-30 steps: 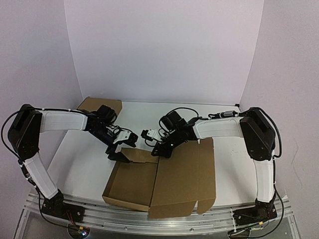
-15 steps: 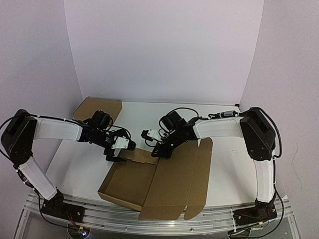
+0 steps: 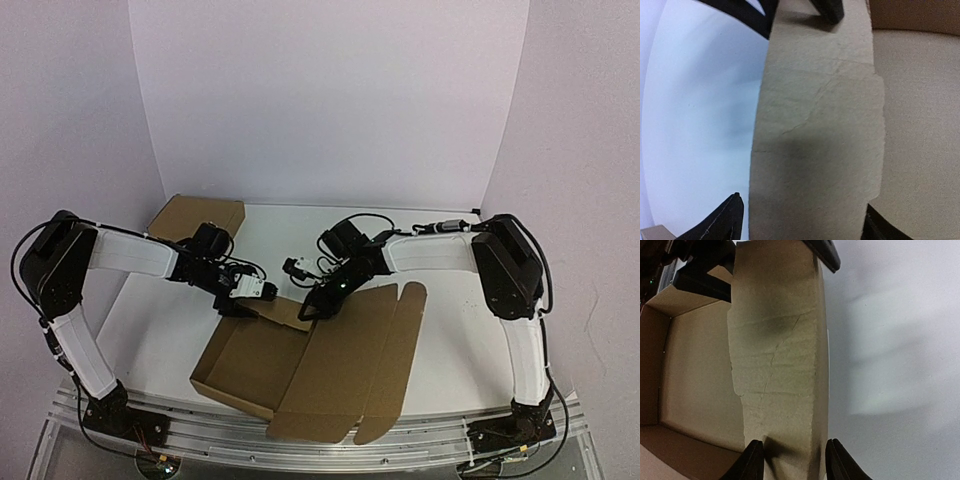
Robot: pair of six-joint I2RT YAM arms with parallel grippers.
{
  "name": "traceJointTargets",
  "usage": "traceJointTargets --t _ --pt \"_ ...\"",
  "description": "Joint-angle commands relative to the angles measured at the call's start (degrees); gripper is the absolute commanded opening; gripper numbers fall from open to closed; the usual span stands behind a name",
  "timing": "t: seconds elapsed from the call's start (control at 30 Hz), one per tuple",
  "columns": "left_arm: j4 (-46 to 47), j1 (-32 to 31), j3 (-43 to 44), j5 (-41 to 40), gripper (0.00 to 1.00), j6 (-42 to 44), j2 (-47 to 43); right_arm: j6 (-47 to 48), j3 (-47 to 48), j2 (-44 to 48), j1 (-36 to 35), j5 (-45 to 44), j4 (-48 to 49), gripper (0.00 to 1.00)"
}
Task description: Fold the paper box
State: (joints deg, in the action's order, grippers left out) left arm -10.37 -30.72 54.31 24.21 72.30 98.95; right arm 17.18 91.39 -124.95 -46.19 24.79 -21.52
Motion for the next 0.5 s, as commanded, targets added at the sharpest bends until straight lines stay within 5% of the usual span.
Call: traceJointTargets --t 0.0,0.47 --pt "2.99 -0.85 0.76 -2.39 0.64 3.05 2.36 -2.87 3.11 -3.16 0.81 4.02 -2.22 0.43" --pt "5.44 -3.62 -0.57 -3.81 0.31 -3.35 2.84 -4.99 6.53 -6.19 0.11 -1.37 -2.14 0.42"
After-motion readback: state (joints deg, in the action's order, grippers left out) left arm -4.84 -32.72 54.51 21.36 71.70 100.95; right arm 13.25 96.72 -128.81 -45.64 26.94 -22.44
